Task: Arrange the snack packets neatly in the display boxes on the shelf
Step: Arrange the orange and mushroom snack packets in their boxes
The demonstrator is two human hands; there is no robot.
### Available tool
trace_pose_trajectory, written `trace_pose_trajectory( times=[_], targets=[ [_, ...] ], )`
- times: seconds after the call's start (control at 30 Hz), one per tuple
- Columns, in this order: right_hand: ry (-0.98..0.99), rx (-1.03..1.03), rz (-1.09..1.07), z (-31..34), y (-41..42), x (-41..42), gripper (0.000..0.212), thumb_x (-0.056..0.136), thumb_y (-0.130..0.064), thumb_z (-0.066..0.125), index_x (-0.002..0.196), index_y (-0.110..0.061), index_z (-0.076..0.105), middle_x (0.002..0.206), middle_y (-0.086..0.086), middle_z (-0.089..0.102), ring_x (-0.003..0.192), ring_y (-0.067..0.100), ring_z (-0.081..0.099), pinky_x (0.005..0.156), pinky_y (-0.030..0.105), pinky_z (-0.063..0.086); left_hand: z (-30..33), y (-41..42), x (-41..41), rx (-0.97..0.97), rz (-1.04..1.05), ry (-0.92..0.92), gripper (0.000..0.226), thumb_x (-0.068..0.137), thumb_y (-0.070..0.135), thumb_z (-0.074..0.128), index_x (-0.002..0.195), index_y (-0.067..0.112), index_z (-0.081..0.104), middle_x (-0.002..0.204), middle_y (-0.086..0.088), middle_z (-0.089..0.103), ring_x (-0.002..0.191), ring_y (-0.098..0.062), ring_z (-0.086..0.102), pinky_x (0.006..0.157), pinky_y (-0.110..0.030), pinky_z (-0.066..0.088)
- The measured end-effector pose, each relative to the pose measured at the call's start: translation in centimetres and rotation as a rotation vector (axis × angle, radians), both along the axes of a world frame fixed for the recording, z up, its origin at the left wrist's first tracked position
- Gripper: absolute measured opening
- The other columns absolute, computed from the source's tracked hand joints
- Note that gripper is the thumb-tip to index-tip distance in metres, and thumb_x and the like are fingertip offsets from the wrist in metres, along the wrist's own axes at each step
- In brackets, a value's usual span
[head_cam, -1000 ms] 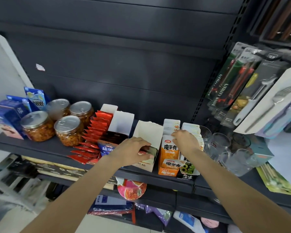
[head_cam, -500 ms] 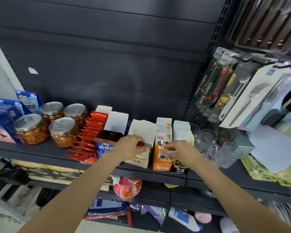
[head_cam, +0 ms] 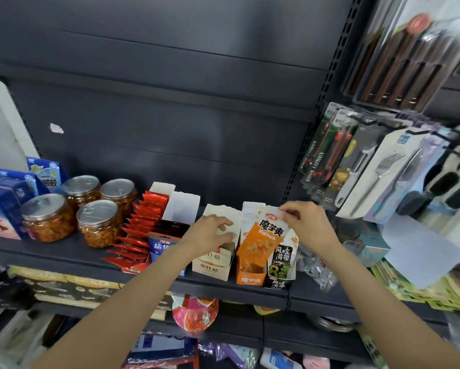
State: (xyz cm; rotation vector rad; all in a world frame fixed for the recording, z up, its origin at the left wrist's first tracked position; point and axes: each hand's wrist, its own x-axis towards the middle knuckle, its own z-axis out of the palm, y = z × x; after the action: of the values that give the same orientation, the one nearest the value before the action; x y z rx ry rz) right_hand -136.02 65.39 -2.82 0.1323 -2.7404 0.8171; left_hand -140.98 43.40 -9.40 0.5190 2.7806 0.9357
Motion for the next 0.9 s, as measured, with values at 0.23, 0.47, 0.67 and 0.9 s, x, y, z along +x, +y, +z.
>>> trace_pose_trajectory(
  times=[0.23, 0.47, 0.67, 0.9],
  targets=[
    [0.123, -0.512, 0.001, 1.9, 0.9, 0.0, 0.010, 0.086, -0.009, 0.065, 0.086, -0.014, 0.073, 0.079, -0.015, 0.071, 0.073, 0.003, 0.065, 0.072, 0.017, 0.051, 3.2, 1.4, 0.3, 0.657, 0.279, -0.558, 0.036, 0.098, 0.044, 0.042, 0.113, 0.014, 0.057, 0.089, -0.008, 0.072, 0.073, -0.016, 0.065, 0.070, -0.024, 0.051],
    [0.165, -0.493, -0.019, 0.8, 1.4, 0.8, 0.031, 0.085, -0.004, 0.064, 0.088, -0.034, 0.069, 0.101, -0.004, 0.062, 0.094, 0.006, 0.056, 0.086, 0.020, 0.047, 4.3, -0.1, 1.0, 1.086, 0.277, -0.519, 0.025, 0.088, 0.005, 0.061, 0.113, 0.006, 0.065, 0.111, -0.011, 0.068, 0.092, -0.014, 0.067, 0.070, -0.016, 0.055],
    [-0.084, -0.921, -0.040, -0.2, 0.8, 1.3, 0.037, 0.093, 0.003, 0.042, 0.103, -0.020, 0.070, 0.108, 0.005, 0.070, 0.097, 0.017, 0.066, 0.087, 0.032, 0.053, 4.7, -1.1, 2.7, 0.915, 0.246, -0.193, 0.038, 0.083, 0.007, 0.069, 0.116, 0.026, 0.066, 0.110, 0.001, 0.068, 0.110, -0.016, 0.061, 0.101, -0.036, 0.046],
    [-0.021, -0.923, 0.040, -0.9, -0.3, 1.8, 0.040, 0.085, 0.006, 0.060, 0.111, -0.024, 0.065, 0.100, 0.002, 0.071, 0.093, 0.013, 0.067, 0.081, 0.022, 0.054, 5.4, -1.7, 4.0, 0.872, 0.192, -0.017, 0.047, 0.085, -0.002, 0.063, 0.124, 0.024, 0.059, 0.108, 0.012, 0.067, 0.090, -0.003, 0.067, 0.081, -0.010, 0.047]
  ],
)
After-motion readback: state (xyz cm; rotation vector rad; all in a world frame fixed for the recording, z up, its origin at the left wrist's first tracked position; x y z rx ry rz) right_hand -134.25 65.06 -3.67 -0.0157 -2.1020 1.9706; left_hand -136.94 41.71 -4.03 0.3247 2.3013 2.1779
